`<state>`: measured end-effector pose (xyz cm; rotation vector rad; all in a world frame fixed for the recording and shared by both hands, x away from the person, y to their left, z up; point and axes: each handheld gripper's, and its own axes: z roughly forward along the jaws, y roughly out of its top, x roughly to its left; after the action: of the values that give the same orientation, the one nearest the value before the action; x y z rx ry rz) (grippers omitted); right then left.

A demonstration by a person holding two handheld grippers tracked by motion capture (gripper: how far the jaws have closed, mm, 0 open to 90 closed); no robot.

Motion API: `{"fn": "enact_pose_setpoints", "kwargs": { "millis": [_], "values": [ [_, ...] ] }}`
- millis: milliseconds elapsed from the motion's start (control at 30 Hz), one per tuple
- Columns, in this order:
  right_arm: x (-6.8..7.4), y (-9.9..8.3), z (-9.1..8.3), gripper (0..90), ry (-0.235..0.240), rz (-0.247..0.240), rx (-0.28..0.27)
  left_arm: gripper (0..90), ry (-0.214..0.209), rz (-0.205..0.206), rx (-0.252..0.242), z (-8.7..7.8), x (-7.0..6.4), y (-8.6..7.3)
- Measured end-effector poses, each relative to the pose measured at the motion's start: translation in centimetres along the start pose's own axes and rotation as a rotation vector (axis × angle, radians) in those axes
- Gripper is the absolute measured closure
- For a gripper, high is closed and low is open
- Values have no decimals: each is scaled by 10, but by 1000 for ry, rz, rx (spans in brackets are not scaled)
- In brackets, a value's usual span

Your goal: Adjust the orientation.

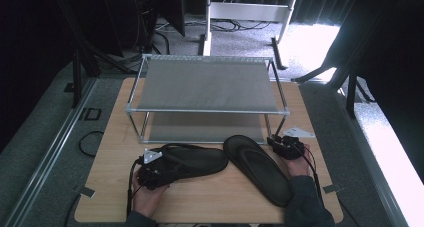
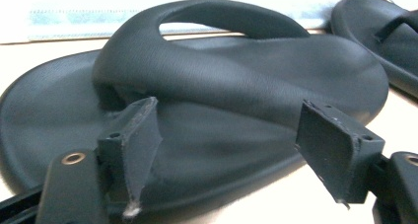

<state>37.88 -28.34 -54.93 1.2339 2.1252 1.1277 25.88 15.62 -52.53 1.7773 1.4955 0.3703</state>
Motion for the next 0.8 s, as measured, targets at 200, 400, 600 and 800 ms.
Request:
{"fn": "enact_pose_setpoints", "kwargs": {
  "millis": [200, 400, 600, 800],
  "values": [
    [0, 0, 0, 669, 2, -1, 0, 162, 14, -15, 23, 12, -6, 5],
    [0, 0, 0, 663, 3, -2, 0, 139, 47, -50, 3, 17, -8, 13],
    [0, 0, 0, 662, 4, -2, 1, 134, 55, -54, -21, 23, -7, 26],
    [0, 0, 0, 663, 4, -2, 1, 136, 34, -60, -49, 25, -6, 39]
  ]
}}
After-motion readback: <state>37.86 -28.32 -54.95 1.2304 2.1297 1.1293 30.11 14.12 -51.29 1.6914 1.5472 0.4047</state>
